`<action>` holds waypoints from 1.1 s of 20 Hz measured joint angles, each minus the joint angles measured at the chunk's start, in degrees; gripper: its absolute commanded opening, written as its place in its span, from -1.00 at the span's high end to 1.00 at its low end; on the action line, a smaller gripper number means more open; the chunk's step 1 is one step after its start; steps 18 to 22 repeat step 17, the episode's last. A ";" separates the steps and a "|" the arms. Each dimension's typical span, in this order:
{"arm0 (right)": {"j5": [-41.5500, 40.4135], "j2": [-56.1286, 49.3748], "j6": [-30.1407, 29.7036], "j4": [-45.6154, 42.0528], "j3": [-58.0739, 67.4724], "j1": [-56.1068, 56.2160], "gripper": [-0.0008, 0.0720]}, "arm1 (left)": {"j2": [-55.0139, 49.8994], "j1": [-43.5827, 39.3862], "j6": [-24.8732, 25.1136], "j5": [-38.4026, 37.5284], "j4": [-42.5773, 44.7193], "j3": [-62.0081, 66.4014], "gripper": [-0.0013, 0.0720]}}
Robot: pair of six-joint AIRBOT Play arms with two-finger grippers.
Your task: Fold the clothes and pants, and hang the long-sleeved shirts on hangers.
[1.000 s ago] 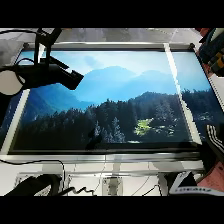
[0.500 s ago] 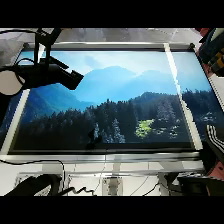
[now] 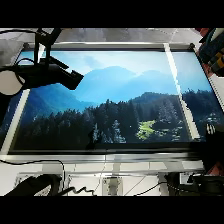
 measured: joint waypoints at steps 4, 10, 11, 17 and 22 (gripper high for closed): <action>0.98 0.17 -2.89 5.60 -0.04 5.42 0.92 | 0.00 0.00 0.02 0.00 0.00 0.00 -0.96; 1.20 0.52 -19.54 7.74 -0.09 36.26 0.92 | 0.00 0.00 0.02 0.00 0.00 -0.02 -0.96; 1.99 0.52 -22.08 7.08 -0.11 42.75 0.92 | 0.00 0.00 0.02 0.00 0.00 -0.02 -0.96; 6.54 0.59 -28.46 1.18 -0.11 66.77 0.91 | 0.00 0.00 0.00 -0.02 0.00 -0.02 -0.96; 6.54 0.59 -28.46 1.18 -0.11 66.77 0.91 | 0.00 0.00 0.00 -0.02 0.00 -0.02 -0.96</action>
